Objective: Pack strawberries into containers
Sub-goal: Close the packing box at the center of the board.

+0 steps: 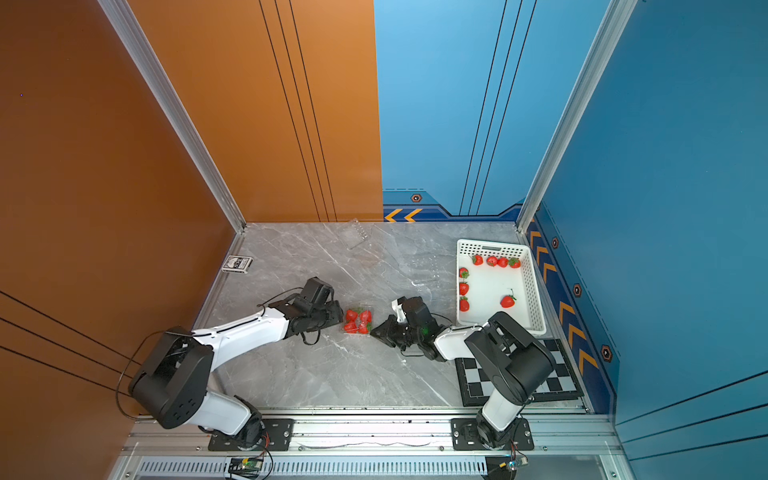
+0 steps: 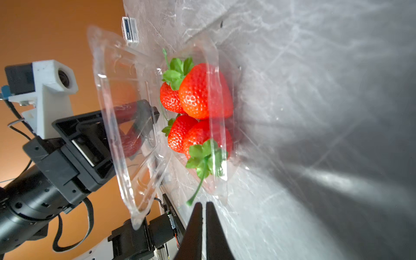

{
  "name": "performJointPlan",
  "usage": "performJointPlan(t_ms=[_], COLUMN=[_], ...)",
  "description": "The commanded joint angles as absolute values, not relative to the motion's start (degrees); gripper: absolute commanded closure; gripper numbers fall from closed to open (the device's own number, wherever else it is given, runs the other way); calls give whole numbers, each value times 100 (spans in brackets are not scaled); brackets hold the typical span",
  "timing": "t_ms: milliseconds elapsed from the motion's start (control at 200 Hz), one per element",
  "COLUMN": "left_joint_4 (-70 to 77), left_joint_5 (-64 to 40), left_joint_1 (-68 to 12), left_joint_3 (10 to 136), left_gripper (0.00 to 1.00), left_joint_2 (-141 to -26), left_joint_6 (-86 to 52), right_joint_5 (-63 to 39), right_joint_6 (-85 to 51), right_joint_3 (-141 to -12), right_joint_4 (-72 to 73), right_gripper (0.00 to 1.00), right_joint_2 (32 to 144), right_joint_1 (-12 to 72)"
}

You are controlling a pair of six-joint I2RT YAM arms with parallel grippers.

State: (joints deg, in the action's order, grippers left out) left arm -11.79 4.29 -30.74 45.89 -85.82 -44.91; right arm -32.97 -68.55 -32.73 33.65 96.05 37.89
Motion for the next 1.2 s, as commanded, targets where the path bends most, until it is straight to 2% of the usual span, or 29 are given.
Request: performJointPlan(t_ms=[0, 721, 866, 1051, 1191], left_joint_4=[-1318, -1318, -1318, -1317, -1317], left_joint_5=[414, 396, 394, 387, 387], left_joint_1=[-3023, -2987, -2985, -2994, -3002], left_joint_3=[4522, 4515, 4515, 4526, 4535], left_gripper=[37, 38, 38, 38, 38], left_joint_2=[-8482, -8497, -8508, -8556, -8560], left_joint_6=[-4500, -4491, -4491, -4491, -4491], right_joint_5=[-3427, -3840, -3821, -4016, -4031], right_joint_6=[-7037, -6717, -6432, -5992, -5698], right_joint_3=[-3408, -4419, -4400, -4250, -4060], right_joint_4=[3801, 3601, 3182, 2514, 1955], right_gripper=[91, 92, 90, 79, 77], right_joint_2=[9765, 10696, 10380, 9681, 9116], right_joint_1=[3777, 3368, 3291, 3175, 3131])
